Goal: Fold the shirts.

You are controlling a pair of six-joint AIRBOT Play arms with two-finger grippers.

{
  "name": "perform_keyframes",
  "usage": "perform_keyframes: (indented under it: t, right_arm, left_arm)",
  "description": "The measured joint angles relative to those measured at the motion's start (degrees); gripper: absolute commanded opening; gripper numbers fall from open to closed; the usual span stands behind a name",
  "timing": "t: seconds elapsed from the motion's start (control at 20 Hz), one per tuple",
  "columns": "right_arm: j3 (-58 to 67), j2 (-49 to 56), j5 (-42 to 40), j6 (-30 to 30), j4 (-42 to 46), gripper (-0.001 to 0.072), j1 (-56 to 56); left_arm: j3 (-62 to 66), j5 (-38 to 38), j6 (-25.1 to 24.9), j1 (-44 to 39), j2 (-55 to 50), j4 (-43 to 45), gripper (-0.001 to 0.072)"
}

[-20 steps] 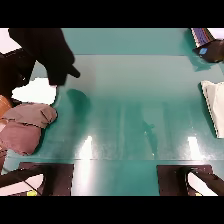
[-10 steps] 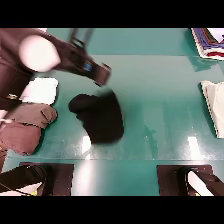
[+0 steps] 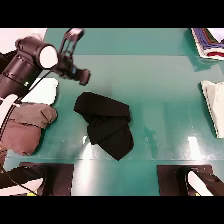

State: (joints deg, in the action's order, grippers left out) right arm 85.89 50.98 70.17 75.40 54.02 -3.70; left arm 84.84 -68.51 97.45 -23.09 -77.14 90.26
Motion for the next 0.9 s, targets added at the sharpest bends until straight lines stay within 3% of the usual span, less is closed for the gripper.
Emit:
perform_keyframes:
  t: [0.25,0.3,0.4,0.65,0.7,0.8,0.9]
  right_arm:
    - [-0.33,0.13,0.37,0.02,-0.04,0.0018,0.00]
    - [-0.96,0.13,0.39,0.04,-0.09,0.0019,0.00]
    - [-3.45,0.13,1.14,0.55,-0.22,0.0018,0.00]
    - [-17.59,0.20,3.26,1.51,0.02,0.0019,3.08]
    - [-21.62,0.20,3.41,1.57,0.02,0.0047,4.68]
    - [-31.28,0.26,2.62,1.92,-0.11,0.0479,9.46]
    - [-40.00,1.11,0.15,2.62,-1.70,0.0485,14.67]
  left_arm:
    - [-11.96,5.31,-2.78,8.15,-2.19,-11.26,0.0638]
    - [-12.98,6.10,-3.48,8.63,-2.97,-12.81,0.0563]
    - [-14.43,7.28,-4.79,9.46,-4.48,-15.23,0.0027]
    - [-14.60,9.97,-6.03,10.21,-5.73,-17.68,0.0026]
    - [-14.08,10.14,-6.10,10.25,-5.77,-17.84,0.0026]
    - [-12.79,10.51,-6.25,10.32,-5.90,-18.14,0.0026]
    - [-11.85,10.71,-6.32,10.34,-5.95,-18.29,0.0026]
